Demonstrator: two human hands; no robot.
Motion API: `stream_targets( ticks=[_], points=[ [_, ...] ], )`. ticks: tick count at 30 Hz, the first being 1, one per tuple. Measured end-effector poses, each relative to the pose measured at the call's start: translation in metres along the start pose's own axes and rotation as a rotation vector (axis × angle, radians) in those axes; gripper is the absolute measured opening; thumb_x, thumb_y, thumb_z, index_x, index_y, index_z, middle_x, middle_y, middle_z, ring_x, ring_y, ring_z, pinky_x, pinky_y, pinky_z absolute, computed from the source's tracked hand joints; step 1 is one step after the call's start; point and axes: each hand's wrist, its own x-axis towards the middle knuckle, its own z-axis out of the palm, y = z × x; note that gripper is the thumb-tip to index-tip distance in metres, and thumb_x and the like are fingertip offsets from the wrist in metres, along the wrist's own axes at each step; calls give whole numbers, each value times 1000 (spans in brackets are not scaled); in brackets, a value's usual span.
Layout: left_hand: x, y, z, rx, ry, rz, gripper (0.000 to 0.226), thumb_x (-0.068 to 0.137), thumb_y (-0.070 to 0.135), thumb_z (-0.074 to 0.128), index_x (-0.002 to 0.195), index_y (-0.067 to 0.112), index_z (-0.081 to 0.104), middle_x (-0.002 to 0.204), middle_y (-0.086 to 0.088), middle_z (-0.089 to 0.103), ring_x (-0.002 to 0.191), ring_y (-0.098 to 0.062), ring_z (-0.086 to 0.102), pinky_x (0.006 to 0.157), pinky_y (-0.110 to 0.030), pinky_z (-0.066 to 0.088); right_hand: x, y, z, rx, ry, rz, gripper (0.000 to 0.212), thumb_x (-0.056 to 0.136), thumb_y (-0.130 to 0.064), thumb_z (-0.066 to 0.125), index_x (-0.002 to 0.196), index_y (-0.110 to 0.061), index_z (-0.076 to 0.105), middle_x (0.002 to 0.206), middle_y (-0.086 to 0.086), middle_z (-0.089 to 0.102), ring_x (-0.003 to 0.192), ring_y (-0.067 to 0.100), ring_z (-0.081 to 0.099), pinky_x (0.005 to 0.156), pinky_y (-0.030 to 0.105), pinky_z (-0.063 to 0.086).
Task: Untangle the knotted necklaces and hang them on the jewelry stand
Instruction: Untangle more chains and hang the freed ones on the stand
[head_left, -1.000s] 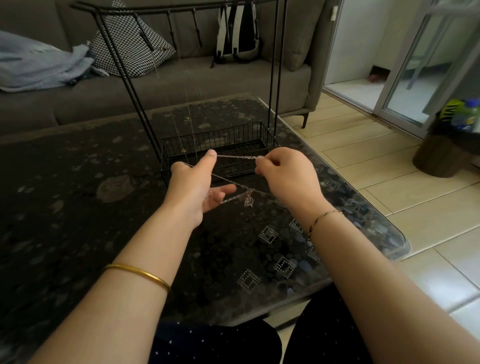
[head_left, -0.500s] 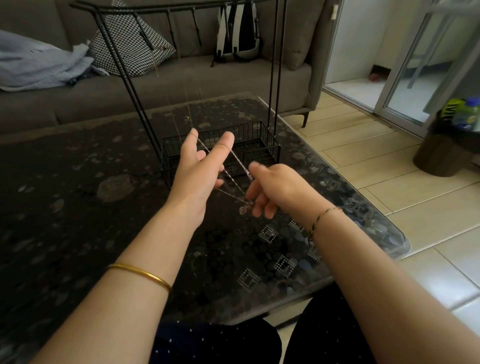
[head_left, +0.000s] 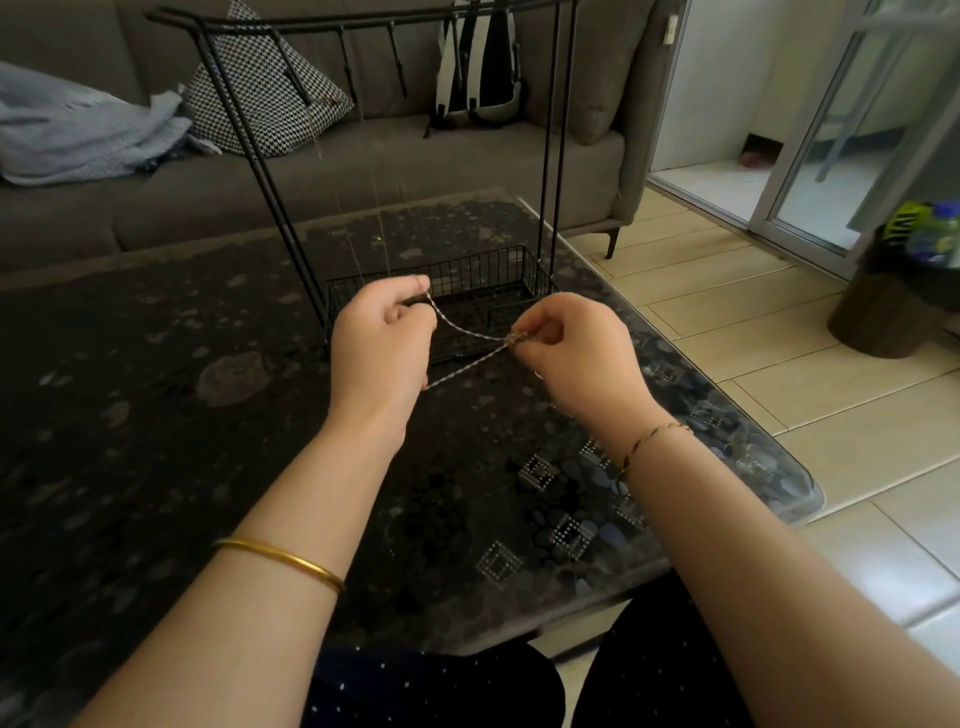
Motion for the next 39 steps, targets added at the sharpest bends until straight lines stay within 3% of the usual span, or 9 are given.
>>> stream_targets(
  ticks=[3, 6, 11, 13, 17, 23, 30, 34, 39],
  points=[
    [0, -3, 0, 174, -22, -68, 13, 94, 13, 51, 94, 22, 61, 84, 3, 56, 62, -9, 51, 52, -25, 48, -1, -3, -2, 61, -28, -9, 6, 84, -14, 66, 89, -17, 68, 81, -6, 63, 76, 9, 59, 71, 23, 50],
    [-1, -7, 2, 300, -124, -139, 7, 93, 18, 57, 87, 22, 57, 93, 1, 55, 71, -11, 57, 67, -34, 59, -3, -5, -1, 39, -63, -51, 8, 82, -16, 69, 90, -15, 71, 81, -6, 65, 74, 6, 58, 71, 20, 49],
    [-3, -7, 4, 395, -234, 60, 8, 89, 29, 61, 84, 33, 66, 102, 7, 63, 101, -14, 58, 87, -32, 49, -3, -6, 0, -41, -103, -90, 11, 81, -24, 71, 84, -14, 69, 80, -1, 66, 73, 11, 60, 70, 26, 52],
    [-6, -3, 3, 313, -273, 137, 12, 90, 19, 63, 87, 29, 69, 94, 11, 65, 93, -6, 60, 81, -21, 48, -3, -6, 1, -73, -100, -100, 15, 80, -26, 72, 78, -12, 66, 75, 0, 64, 68, 11, 57, 63, 24, 49],
    [-6, -6, 5, 353, -296, 204, 11, 87, 14, 67, 92, 23, 71, 91, 9, 67, 88, -7, 62, 82, -27, 51, -4, -9, 0, -88, -120, -130, 13, 82, -21, 70, 72, -16, 62, 75, -3, 62, 67, 9, 55, 60, 19, 45],
    [-4, -8, 2, 341, -227, 131, 11, 89, 15, 65, 81, 23, 65, 86, 2, 66, 82, -12, 61, 77, -28, 52, -5, -10, -1, -38, -136, -152, 12, 85, -15, 65, 77, -23, 61, 75, -11, 59, 68, 2, 53, 59, 10, 40],
    [-4, -9, 4, 288, -287, 47, 10, 93, 16, 58, 92, 23, 66, 90, 2, 68, 83, -8, 64, 80, -28, 52, -4, -10, -1, 21, -136, -130, 10, 88, -17, 62, 80, -21, 63, 70, -12, 55, 61, 1, 49, 54, 11, 36],
    [-6, -7, 4, 278, -311, 67, 15, 88, 14, 66, 83, 27, 64, 87, 3, 67, 82, -9, 63, 73, -23, 49, -5, -9, -2, 85, -146, -103, 8, 90, -17, 59, 84, -19, 65, 65, -13, 53, 55, -1, 46, 50, 9, 33],
    [-5, -6, 3, 269, -295, 58, 5, 88, 15, 66, 86, 20, 66, 87, 1, 66, 80, -9, 61, 70, -23, 48, -4, -8, -1, 81, -124, -85, 7, 89, -15, 60, 84, -19, 62, 67, -11, 53, 56, 0, 46, 47, 7, 35]
  ],
)
